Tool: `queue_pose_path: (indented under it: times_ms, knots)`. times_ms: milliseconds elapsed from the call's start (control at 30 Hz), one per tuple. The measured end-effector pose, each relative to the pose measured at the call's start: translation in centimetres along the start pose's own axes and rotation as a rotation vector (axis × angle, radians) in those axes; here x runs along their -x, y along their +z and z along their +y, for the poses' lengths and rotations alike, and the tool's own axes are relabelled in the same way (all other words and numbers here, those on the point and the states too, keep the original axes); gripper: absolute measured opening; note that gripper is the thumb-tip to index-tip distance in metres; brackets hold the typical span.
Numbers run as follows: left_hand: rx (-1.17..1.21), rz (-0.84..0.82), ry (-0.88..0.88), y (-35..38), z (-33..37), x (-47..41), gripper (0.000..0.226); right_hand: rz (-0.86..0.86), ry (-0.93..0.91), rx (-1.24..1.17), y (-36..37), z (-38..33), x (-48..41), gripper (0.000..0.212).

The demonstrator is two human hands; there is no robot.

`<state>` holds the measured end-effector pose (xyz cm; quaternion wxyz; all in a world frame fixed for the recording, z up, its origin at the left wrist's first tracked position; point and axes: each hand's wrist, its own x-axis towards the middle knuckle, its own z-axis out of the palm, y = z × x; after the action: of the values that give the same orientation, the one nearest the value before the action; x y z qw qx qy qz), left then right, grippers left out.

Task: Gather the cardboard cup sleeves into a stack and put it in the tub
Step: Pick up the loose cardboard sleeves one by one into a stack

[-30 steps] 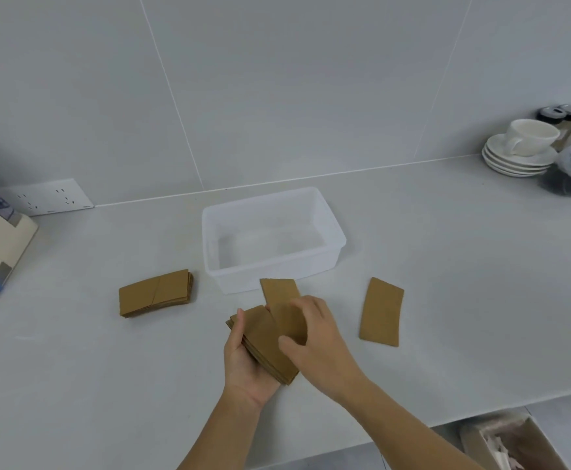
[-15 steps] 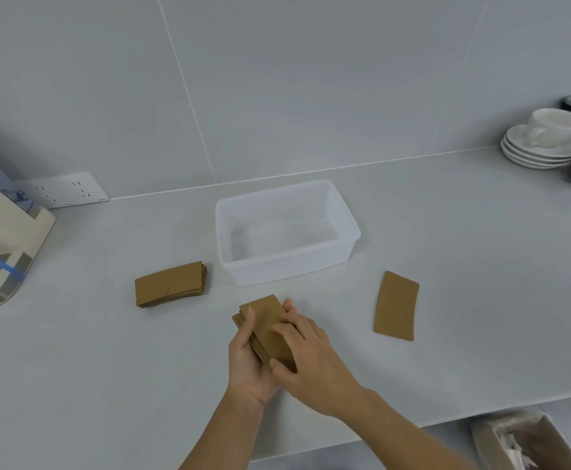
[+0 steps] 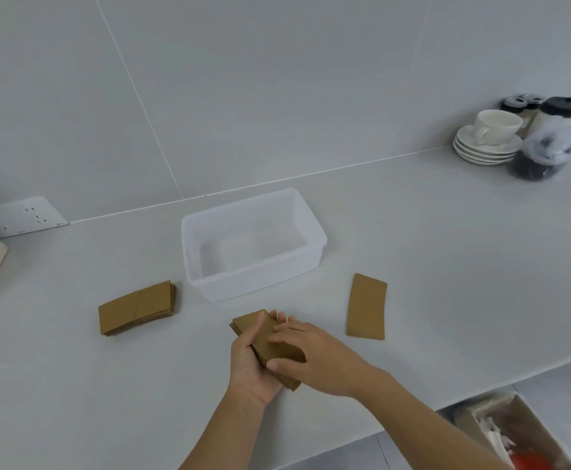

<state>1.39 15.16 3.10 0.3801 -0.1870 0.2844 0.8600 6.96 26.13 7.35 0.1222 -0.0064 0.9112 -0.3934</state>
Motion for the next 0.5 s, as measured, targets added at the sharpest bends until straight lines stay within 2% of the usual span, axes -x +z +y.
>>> queue_pose_path:
  times_ms: [133, 233, 333, 400, 500]
  knots:
    - [-0.057, 0.011, -0.021, 1.3, -0.5, -0.4, 0.019, 0.091, 0.066, -0.033, -1.6, 0.9, 0.3, 0.039]
    - [-0.064, 0.026, -0.016, 1.8, -0.8, -0.8, 0.017, 0.238, 0.134, 0.030, -2.7, 1.9, 0.5, 0.035]
    - [0.002, 0.045, -0.002, 2.0, -1.1, -1.2, 0.015, 0.423, 0.284, 0.099, -3.4, 3.0, 0.4, 0.041]
    - [0.019, 0.051, 0.009, 2.1, -1.2, -1.2, 0.014, 0.526, 0.409, 0.226, -3.7, 4.0, 0.2, 0.047]
    - [0.003, 0.052, 0.018, 2.1, -1.3, -1.4, 0.014, 0.494, 0.594, 0.393, -3.6, 5.8, 0.0, 0.063]
